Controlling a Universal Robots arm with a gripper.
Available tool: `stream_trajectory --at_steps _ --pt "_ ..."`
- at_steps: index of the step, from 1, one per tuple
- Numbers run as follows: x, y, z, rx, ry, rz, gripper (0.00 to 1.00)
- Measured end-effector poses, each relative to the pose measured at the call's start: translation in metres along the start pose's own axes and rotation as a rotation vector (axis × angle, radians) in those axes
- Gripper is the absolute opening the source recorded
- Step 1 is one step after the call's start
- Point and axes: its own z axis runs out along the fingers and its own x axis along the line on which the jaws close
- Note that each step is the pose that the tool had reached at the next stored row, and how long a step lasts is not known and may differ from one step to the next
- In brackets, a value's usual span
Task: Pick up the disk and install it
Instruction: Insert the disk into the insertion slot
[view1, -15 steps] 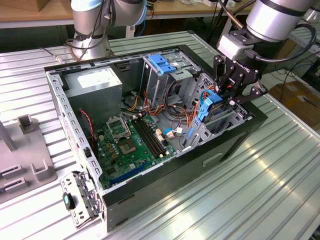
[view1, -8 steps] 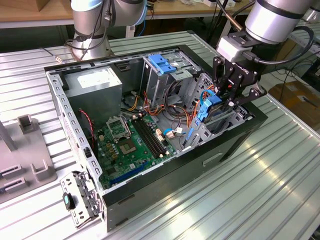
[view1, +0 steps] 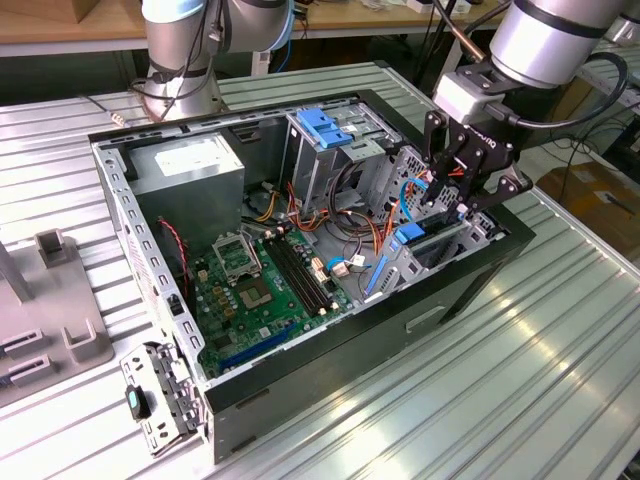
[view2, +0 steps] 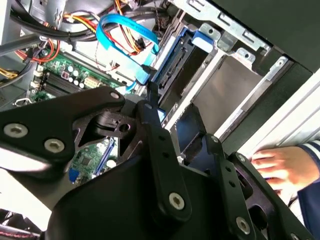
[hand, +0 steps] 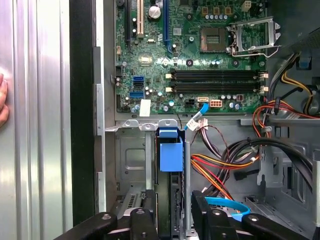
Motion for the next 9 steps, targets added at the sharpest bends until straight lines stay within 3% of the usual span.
stream_trajectory --at_steps 9 --pt "0.0000 0.0003 0.0004 0.0001 -0.0001 0.000 0.43"
